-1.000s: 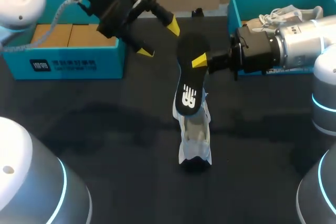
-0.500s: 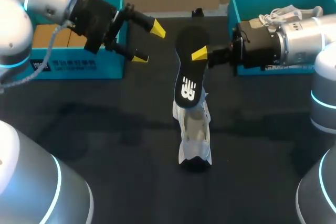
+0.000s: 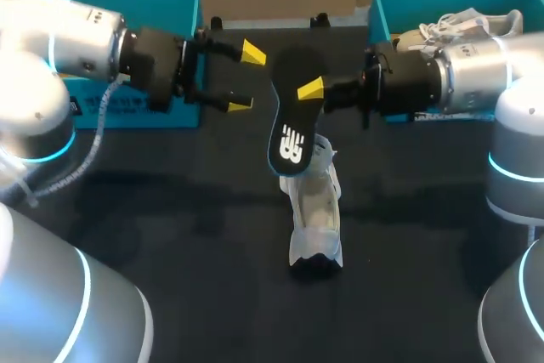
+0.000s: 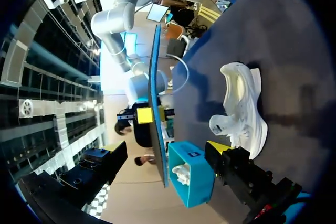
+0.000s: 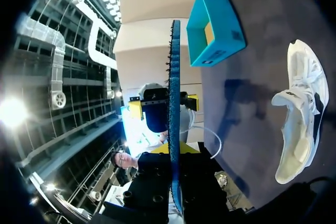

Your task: Take the shoe out of the shoebox, open the shoe tongue, remove and reinsert the insole, then place the shoe into the shoebox

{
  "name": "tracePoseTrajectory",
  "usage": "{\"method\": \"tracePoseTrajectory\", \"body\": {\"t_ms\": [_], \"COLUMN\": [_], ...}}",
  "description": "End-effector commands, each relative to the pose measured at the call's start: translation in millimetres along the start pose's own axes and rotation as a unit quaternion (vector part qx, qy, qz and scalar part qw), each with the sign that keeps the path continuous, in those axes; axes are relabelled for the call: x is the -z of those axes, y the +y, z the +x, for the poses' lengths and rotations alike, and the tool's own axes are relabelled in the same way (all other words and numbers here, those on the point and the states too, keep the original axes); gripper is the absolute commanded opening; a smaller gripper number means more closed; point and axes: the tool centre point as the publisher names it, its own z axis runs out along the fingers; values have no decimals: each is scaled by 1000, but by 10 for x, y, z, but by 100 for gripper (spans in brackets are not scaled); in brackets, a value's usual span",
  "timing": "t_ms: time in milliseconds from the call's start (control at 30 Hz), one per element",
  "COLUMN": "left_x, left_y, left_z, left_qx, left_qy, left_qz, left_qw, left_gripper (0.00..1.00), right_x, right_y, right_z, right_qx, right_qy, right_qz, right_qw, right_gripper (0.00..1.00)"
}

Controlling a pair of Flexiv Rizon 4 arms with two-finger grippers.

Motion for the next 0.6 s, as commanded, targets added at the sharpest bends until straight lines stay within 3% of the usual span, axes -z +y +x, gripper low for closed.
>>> {"method": "tracePoseTrajectory", "body": {"t_ms": [33, 300, 500, 567, 600], "left_x": [-133, -309, -333, -331, -331], "left_y": [-20, -3, -1, 9, 10], "left_z": [8, -62, -64, -61, -61], "left_qx": [-3, 1, 8, 15, 17], "left_qy": [-53, -79, -90, -94, -95], "left_qz": [-18, -27, -25, -26, -26], "left_qw": [998, 996, 996, 995, 995], "left_gripper": [100, 100, 100, 91, 78], "right_x": [-126, -184, -200, -193, -190], "right_y": [13, 46, 49, 40, 37], "right_z": [-50, -84, -99, -100, -100], "right_qx": [-5, 11, 10, 11, 11], "right_qy": [3, 16, 19, 20, 20], "right_qz": [-5, -47, -45, -46, -46], "right_qw": [1000, 999, 999, 999, 999], "right_gripper": [0, 0, 0, 0, 0]}}
